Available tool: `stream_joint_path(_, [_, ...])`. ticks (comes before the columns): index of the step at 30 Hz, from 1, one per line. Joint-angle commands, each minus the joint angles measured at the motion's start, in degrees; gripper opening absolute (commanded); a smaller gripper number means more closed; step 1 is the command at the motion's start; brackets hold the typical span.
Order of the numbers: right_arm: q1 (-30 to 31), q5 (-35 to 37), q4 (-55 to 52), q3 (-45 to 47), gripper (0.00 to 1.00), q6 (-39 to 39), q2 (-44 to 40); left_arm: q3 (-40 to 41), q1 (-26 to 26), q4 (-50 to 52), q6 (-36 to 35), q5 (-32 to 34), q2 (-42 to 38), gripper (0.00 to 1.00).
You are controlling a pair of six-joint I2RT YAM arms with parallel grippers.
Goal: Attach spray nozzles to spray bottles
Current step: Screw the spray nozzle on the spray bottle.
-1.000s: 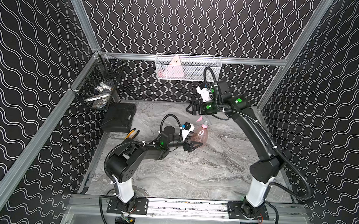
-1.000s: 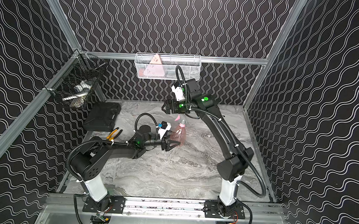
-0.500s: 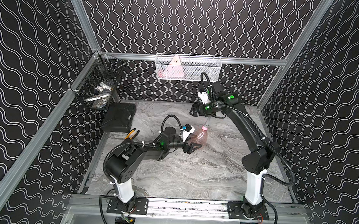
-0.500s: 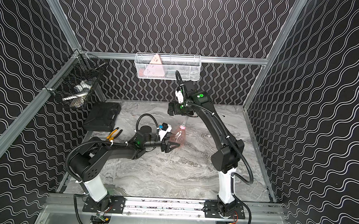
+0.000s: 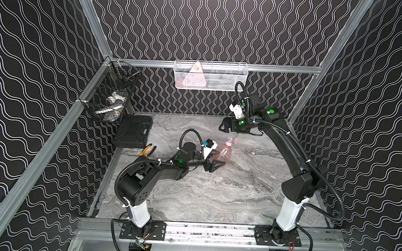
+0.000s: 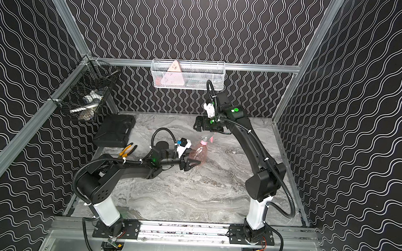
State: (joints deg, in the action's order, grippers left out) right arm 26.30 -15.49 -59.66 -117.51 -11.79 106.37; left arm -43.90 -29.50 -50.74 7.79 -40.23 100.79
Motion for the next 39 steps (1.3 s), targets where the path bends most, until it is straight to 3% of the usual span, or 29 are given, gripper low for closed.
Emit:
stream_joint_path(1, [0.1,-2.6,-0.8,2.0,0.92,-1.9,-1.8,-0.3,0.3,-6.5,1.0,1.1,-0.4,0.35])
stream_joint_path(18, [0.1,2.2,-7.7,-0.3,0.84,-2.1,-3.6,-0.6,0.7,-6.5,1.2,1.8,-0.3,0.35])
stream_joint_path(21, [0.1,6.7,-6.3,0.0,0.93,-2.6,-3.9,-0.4,0.8,-7.0,1.3,1.5,-0.3,0.35])
stream_joint_path(23, [-3.1,7.1,-2.8,2.0,0.95,-4.3,-4.8,-0.3,0.8,-7.2,1.6,1.1,-0.4,0.35])
stream_joint_path(28, [-9.5,-10.1,12.0,11.4,1.00,-5.8,-8.2,-0.1,0.8,-8.8,3.0,0.0,-0.2,0.35])
stream_joint_path(33, [-11.0,-23.9,16.6,14.0,1.00,-6.0,-6.6,-0.3,0.7,-9.3,3.6,-0.5,0.0,0.35])
stream_joint_path(39, [-10.9,-29.3,24.7,21.8,1.00,-9.4,-9.6,-0.8,0.7,-9.8,4.4,-0.7,0.6,0.35])
